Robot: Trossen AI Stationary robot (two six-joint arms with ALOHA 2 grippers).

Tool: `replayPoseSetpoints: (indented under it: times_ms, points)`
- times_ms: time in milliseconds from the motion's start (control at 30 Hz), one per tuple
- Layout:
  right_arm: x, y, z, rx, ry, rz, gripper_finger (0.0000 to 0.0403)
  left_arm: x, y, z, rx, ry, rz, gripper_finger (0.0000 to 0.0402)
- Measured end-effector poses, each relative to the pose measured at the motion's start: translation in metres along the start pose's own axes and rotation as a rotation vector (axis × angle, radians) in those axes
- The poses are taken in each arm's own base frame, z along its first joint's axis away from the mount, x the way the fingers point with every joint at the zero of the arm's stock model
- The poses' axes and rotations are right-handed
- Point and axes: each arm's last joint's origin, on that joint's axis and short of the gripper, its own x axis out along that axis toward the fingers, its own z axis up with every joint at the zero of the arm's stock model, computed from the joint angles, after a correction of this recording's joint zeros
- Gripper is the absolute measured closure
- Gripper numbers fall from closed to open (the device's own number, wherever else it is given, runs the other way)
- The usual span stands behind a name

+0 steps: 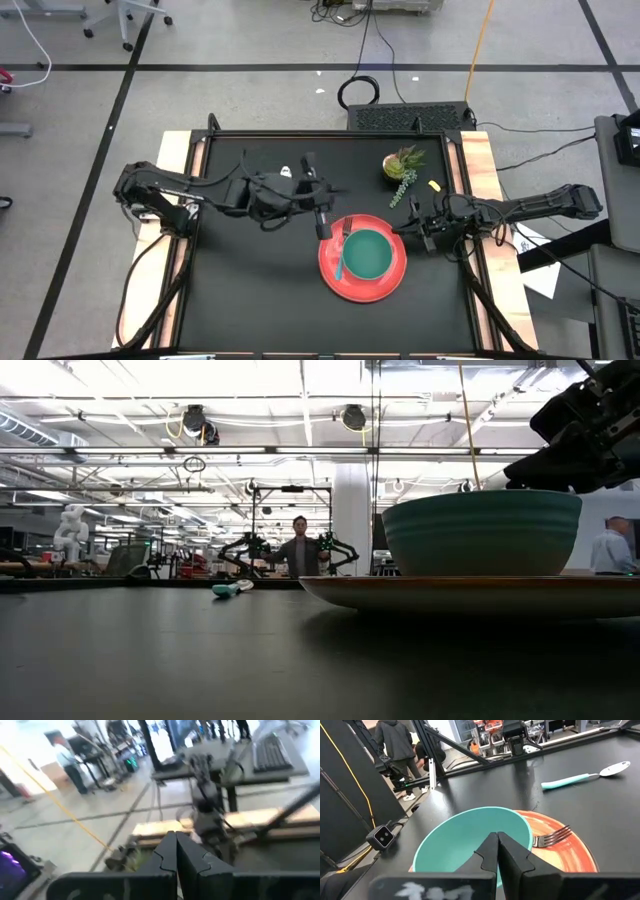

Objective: Set table place
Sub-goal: Put the blue spoon into the green bowl

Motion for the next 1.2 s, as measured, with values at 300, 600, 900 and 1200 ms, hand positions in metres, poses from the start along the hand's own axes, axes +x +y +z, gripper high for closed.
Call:
replayPoseSetpoints:
  times_ms: [300, 600, 900, 1200]
  points:
    - [0.000, 0.000, -0.001, 0.003, 0.007, -0.002, 0.0403, -0.033, 0.024, 0.020, 0.047, -0.030, 0.081, 0.0401]
    - [0.000, 0.000, -0.001, 0.017, 0.010, 0.004, 0.0403, -0.062, 0.045, 0.017, 0.120, 0.075, -0.012, 0.0401]
    - [0.000, 0.003, 0.004, 0.010, -0.024, 0.068, 0.0403, -0.075, 0.059, 0.012, 0.200, 0.087, -0.197, 0.0401]
    - [-0.001, 0.007, 0.015, -0.023, -0.138, 0.121, 0.0403, -0.117, 0.088, 0.027, 0.150, -0.010, -0.213, 0.0401]
